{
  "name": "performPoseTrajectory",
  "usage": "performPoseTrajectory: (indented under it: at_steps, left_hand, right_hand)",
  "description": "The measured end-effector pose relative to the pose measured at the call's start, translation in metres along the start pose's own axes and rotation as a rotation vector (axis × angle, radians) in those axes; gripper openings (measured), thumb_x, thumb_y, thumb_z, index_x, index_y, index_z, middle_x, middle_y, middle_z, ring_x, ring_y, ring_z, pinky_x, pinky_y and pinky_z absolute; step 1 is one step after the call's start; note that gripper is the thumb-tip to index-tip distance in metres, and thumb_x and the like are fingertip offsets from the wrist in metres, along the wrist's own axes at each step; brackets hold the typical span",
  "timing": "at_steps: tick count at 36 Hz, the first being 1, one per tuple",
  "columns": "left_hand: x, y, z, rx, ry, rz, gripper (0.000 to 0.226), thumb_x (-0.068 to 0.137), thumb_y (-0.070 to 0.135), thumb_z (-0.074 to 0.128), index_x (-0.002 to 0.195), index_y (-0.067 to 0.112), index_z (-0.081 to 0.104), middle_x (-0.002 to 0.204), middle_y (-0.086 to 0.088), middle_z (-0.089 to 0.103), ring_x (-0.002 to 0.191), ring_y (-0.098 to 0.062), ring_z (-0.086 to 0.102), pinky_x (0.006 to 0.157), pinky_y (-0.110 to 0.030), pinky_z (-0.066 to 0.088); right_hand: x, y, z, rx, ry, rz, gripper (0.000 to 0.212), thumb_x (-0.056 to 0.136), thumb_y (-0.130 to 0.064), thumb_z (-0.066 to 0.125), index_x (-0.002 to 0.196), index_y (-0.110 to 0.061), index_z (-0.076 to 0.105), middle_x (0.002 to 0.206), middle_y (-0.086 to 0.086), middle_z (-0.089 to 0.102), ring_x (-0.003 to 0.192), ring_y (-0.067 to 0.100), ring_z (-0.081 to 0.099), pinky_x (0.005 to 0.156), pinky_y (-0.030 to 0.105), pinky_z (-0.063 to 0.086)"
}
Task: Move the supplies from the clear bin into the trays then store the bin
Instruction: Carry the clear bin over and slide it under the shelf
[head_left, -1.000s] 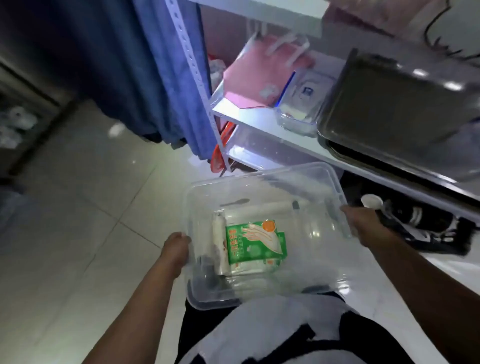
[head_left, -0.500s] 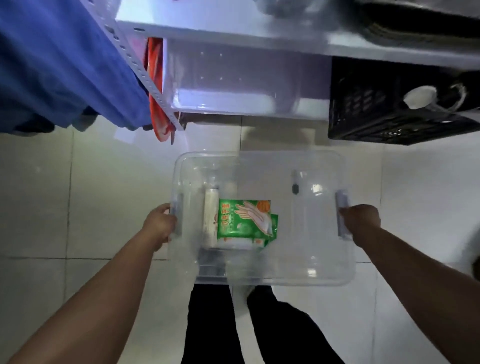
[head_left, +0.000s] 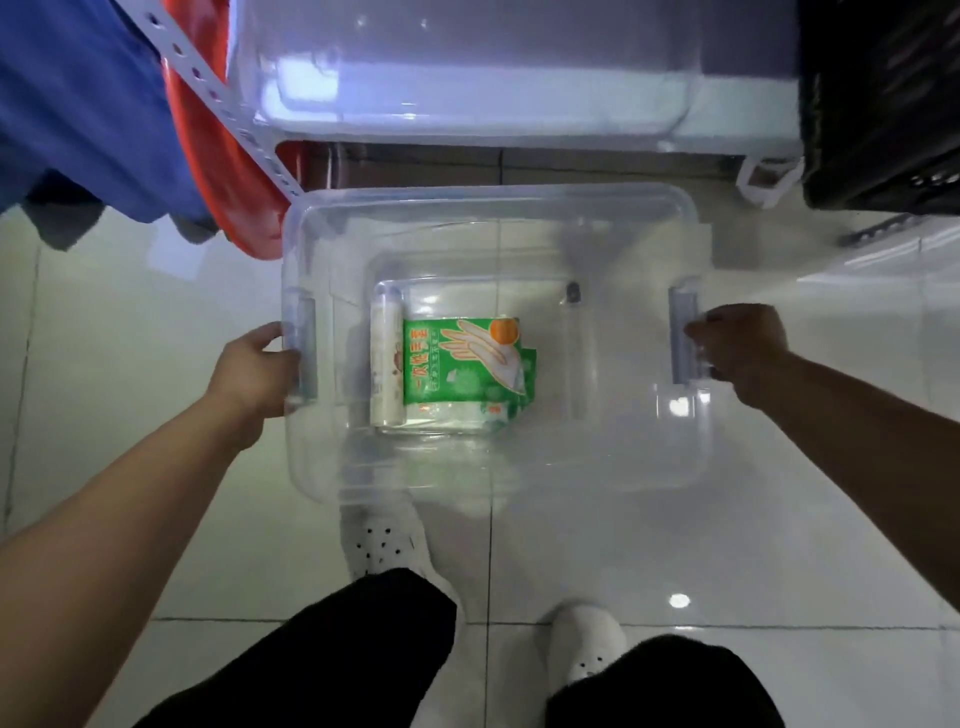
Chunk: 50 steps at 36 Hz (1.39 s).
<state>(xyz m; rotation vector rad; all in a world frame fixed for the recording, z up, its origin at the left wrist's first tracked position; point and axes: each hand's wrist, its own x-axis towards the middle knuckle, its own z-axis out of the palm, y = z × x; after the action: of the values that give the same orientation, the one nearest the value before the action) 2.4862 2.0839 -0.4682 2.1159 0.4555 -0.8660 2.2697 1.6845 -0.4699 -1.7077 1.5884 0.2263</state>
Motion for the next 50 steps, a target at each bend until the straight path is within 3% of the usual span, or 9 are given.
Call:
performPoseTrajectory:
  at_steps: [3,8,16,20,26,37,41,45,50]
  left_hand:
    - [0.015,0.001,-0.007,0.033,0.039,0.084,0.038,0.098,0.018,0.058,0.136,0.018,0.057,0.105,-0.015,0.068,0.086,-0.033,0.066,0.069,-0.041,0.058]
    - [0.022,0.011,-0.01,0.239,0.067,0.252,0.035,0.096,0.018,0.059,0.131,0.021,0.06,0.109,-0.014,0.07,0.093,-0.034,0.066,0.076,-0.042,0.058]
    - [0.046,0.102,0.044,0.921,0.427,1.048,0.078,0.081,0.021,0.071,0.15,0.014,0.034,0.151,-0.017,0.04,0.135,-0.038,0.038,0.111,-0.049,0.032]
    - [0.059,0.145,0.075,1.131,0.378,0.92,0.078,0.087,0.024,0.062,0.154,0.021,0.023,0.161,-0.011,0.026,0.148,-0.034,0.02,0.119,-0.053,0.014]
    - [0.045,0.156,0.099,1.111,0.572,0.907,0.037,0.082,-0.005,0.054,0.115,0.01,0.057,0.114,-0.014,0.062,0.107,-0.037,0.056,0.098,-0.05,0.039]
    - [-0.037,0.135,0.063,1.1,0.821,1.295,0.032,0.066,-0.017,0.058,0.088,0.006,0.056,0.078,-0.016,0.051,0.07,-0.034,0.046,0.071,-0.043,0.038]
    - [-0.093,0.136,0.042,1.046,0.9,1.37,0.019,0.072,-0.01,0.062,0.084,0.004,0.058,0.075,-0.017,0.051,0.067,-0.032,0.043,0.062,-0.041,0.033]
    - [-0.145,0.133,0.021,0.953,0.983,1.457,0.02,0.081,0.01,0.071,0.1,0.007,0.064,0.091,-0.019,0.061,0.079,-0.037,0.052,0.071,-0.045,0.039]
    - [-0.205,0.145,-0.01,0.792,1.208,1.623,0.033,0.094,0.033,0.065,0.119,0.012,0.069,0.105,-0.018,0.069,0.092,-0.041,0.062,0.088,-0.046,0.035]
  right_hand:
    - [0.016,-0.005,0.007,0.066,-0.069,-0.014,0.015,0.074,-0.011,0.08,0.068,-0.013,0.066,0.075,0.015,0.065,0.071,0.029,0.063,0.073,0.047,0.057]
    - [0.022,0.002,0.002,0.15,-0.154,-0.045,0.016,0.076,-0.005,0.08,0.084,0.001,0.067,0.086,0.024,0.066,0.074,0.036,0.066,0.075,0.049,0.058]
    - [0.035,0.021,0.001,0.201,-0.23,-0.122,0.02,0.078,-0.014,0.078,0.091,-0.001,0.07,0.088,0.018,0.072,0.076,0.033,0.07,0.053,0.031,0.054]
    - [0.033,0.023,0.001,0.248,-0.213,-0.127,0.018,0.077,-0.011,0.08,0.086,0.0,0.07,0.083,0.019,0.072,0.068,0.031,0.07,0.055,0.032,0.057]
    - [0.023,0.019,0.002,0.248,-0.168,-0.149,0.02,0.074,-0.009,0.083,0.075,0.002,0.066,0.07,0.018,0.066,0.058,0.027,0.063,0.051,0.027,0.05]
    - [0.029,0.022,0.004,0.222,-0.145,-0.166,0.025,0.07,-0.015,0.087,0.074,0.0,0.068,0.075,0.018,0.071,0.061,0.031,0.069,0.045,0.03,0.053]
    - [0.014,0.03,0.017,0.067,-0.029,-0.29,0.027,0.076,-0.028,0.077,0.09,-0.006,0.073,0.085,0.016,0.071,0.071,0.035,0.069,0.071,0.049,0.061]
    - [-0.002,0.021,0.024,-0.015,0.074,-0.415,0.09,0.077,-0.04,0.077,0.149,-0.018,0.029,0.153,0.02,0.029,0.134,0.045,0.037,0.104,0.059,0.041]
    - [-0.03,-0.029,-0.009,0.498,0.138,-0.708,0.112,0.073,-0.056,0.077,0.155,-0.031,0.005,0.164,0.002,0.007,0.15,0.022,0.011,0.115,0.038,0.018]
